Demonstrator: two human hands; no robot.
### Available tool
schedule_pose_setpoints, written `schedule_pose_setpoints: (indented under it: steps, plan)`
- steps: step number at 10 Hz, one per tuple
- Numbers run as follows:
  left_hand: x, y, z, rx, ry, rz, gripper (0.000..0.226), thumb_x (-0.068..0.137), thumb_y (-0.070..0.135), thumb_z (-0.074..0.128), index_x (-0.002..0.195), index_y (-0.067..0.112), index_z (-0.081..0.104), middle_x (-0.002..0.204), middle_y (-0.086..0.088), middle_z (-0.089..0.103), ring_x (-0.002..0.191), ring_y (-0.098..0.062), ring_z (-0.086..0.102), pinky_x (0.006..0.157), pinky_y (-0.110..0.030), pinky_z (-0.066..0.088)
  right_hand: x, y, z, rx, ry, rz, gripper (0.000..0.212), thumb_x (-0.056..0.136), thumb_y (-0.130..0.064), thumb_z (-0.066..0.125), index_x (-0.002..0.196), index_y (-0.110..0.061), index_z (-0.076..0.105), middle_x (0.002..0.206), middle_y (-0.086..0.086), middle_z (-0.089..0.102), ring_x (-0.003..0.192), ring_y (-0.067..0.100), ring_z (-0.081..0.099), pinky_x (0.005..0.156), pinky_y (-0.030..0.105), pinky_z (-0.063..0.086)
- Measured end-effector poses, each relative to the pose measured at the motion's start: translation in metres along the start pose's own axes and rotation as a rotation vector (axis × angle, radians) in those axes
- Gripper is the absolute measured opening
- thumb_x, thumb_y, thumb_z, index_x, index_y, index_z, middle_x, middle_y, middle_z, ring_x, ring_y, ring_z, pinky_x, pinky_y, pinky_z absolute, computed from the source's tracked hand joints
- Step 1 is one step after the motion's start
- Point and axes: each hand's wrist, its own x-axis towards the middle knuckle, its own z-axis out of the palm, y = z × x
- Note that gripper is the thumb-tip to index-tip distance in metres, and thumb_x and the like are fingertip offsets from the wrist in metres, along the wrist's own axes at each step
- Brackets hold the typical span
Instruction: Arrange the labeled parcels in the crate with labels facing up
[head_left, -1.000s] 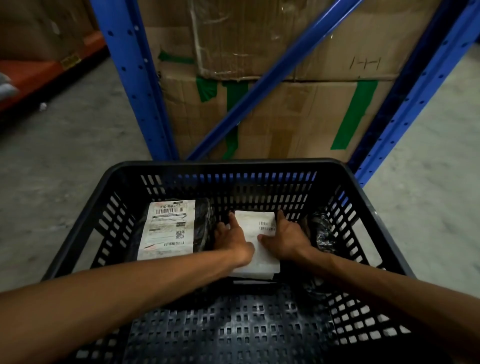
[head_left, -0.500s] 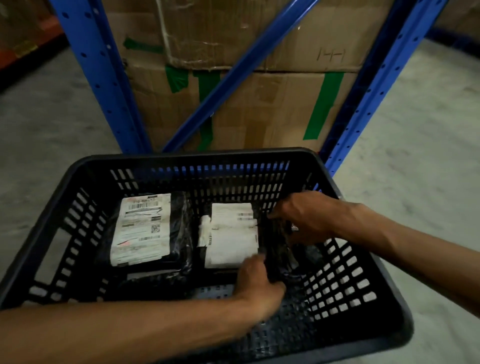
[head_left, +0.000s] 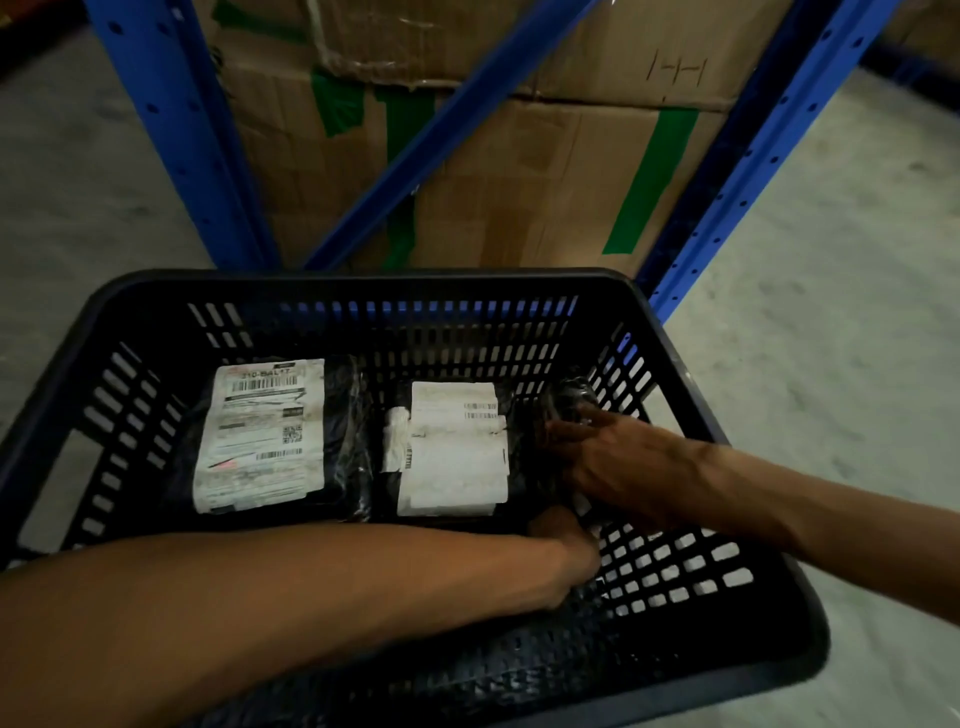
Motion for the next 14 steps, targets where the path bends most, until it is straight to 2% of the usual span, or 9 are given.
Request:
schedule_pose_setpoints:
  steps: [2,4,6,7,8,9,11,12,14]
  plan:
    - [-0.036,-0.018,-0.035,0.004,-0.042,0.155,0.049,0.094,0.051,0.047,0.127,0.016,0.058,0.130,-0.007,0.061,0.119,-0.026,0.059,0.100,-0.036,0.049,-0.028,0.029,-0.055,0.613,-0.067,-0.045,0.053,0.075,-0.036,0.070,0.127,-0.035,0.065,0.123,-0.011,0.072,0.112,0.012,0.067,0.097,0.027,0.053]
    - [-0.092,-0.040,-0.116,-0.403,-0.028,0.252,0.048,0.075,0.079,0.046,0.093,0.039,0.067,0.100,0.021,0.074,0.099,0.002,0.067,0.090,-0.031,0.050,-0.040,0.058,-0.064,1.497,0.126,0.030,0.037,0.089,-0.038,0.065,0.124,-0.024,0.069,0.120,-0.001,0.076,0.112,0.020,0.071,0.092,0.032,0.057]
    - [-0.090,-0.042,-0.163,-0.745,-0.016,0.180,0.042,0.072,0.060,0.070,0.096,0.027,0.079,0.084,0.005,0.078,0.077,-0.011,0.072,0.074,-0.033,0.060,0.011,0.036,-0.041,2.227,0.112,0.706,0.058,0.093,-0.065,0.046,0.116,-0.015,0.068,0.111,0.014,0.075,0.101,0.032,0.069,0.097,0.047,0.053]
    - [-0.068,-0.034,-0.161,-0.735,0.192,0.096,0.047,0.085,0.055,0.061,0.113,0.019,0.072,0.107,0.002,0.077,0.102,-0.018,0.069,0.089,-0.031,0.053,0.026,0.022,-0.040,2.432,0.182,0.730,0.063,0.091,-0.064,0.051,0.118,-0.013,0.074,0.118,0.015,0.077,0.110,0.032,0.073,0.093,0.040,0.057]
    - [-0.044,-0.021,-0.156,-0.608,0.436,0.053,0.053,0.098,0.052,0.038,0.137,0.019,0.053,0.132,-0.004,0.063,0.119,-0.026,0.059,0.099,-0.035,0.044,0.044,0.007,-0.041,2.321,0.384,0.719,0.048,0.080,-0.052,0.075,0.105,-0.011,0.076,0.091,0.010,0.083,0.080,0.027,0.081,0.062,0.035,0.064]
    - [-0.023,-0.015,-0.153,-0.351,0.568,0.094,0.050,0.103,0.042,0.028,0.137,0.014,0.051,0.139,-0.011,0.056,0.127,-0.030,0.052,0.102,-0.034,0.039,0.061,0.000,-0.035,2.216,0.648,0.785,0.045,0.078,-0.041,0.083,0.106,-0.008,0.074,0.087,0.006,0.083,0.075,0.022,0.081,0.062,0.034,0.064]
    - [0.008,-0.021,-0.138,0.032,0.539,-0.088,0.048,0.105,0.026,0.024,0.141,-0.002,0.041,0.147,-0.018,0.041,0.137,-0.032,0.037,0.111,-0.038,0.030,0.101,-0.027,-0.007,1.886,0.480,0.862,0.060,0.080,-0.074,0.056,0.126,-0.036,0.062,0.132,0.003,0.067,0.124,0.031,0.061,0.106,0.048,0.050]
    - [0.014,-0.021,-0.143,-0.037,0.515,-0.059,0.045,0.104,0.022,0.029,0.137,-0.005,0.043,0.143,-0.020,0.045,0.134,-0.032,0.043,0.111,-0.039,0.036,0.109,-0.020,-0.006,2.030,0.544,0.735,0.039,0.091,-0.055,0.061,0.116,-0.027,0.070,0.112,-0.004,0.078,0.100,0.016,0.075,0.088,0.036,0.061]
    - [-0.001,-0.022,-0.154,-0.165,0.403,-0.020,0.066,0.103,0.026,0.036,0.159,0.010,0.005,0.166,-0.008,0.014,0.150,-0.023,0.024,0.114,-0.026,0.032,0.090,-0.007,-0.023,1.753,0.399,0.845,0.072,0.091,-0.054,0.060,0.147,-0.013,0.043,0.146,0.012,0.057,0.132,0.032,0.056,0.110,0.048,0.046]
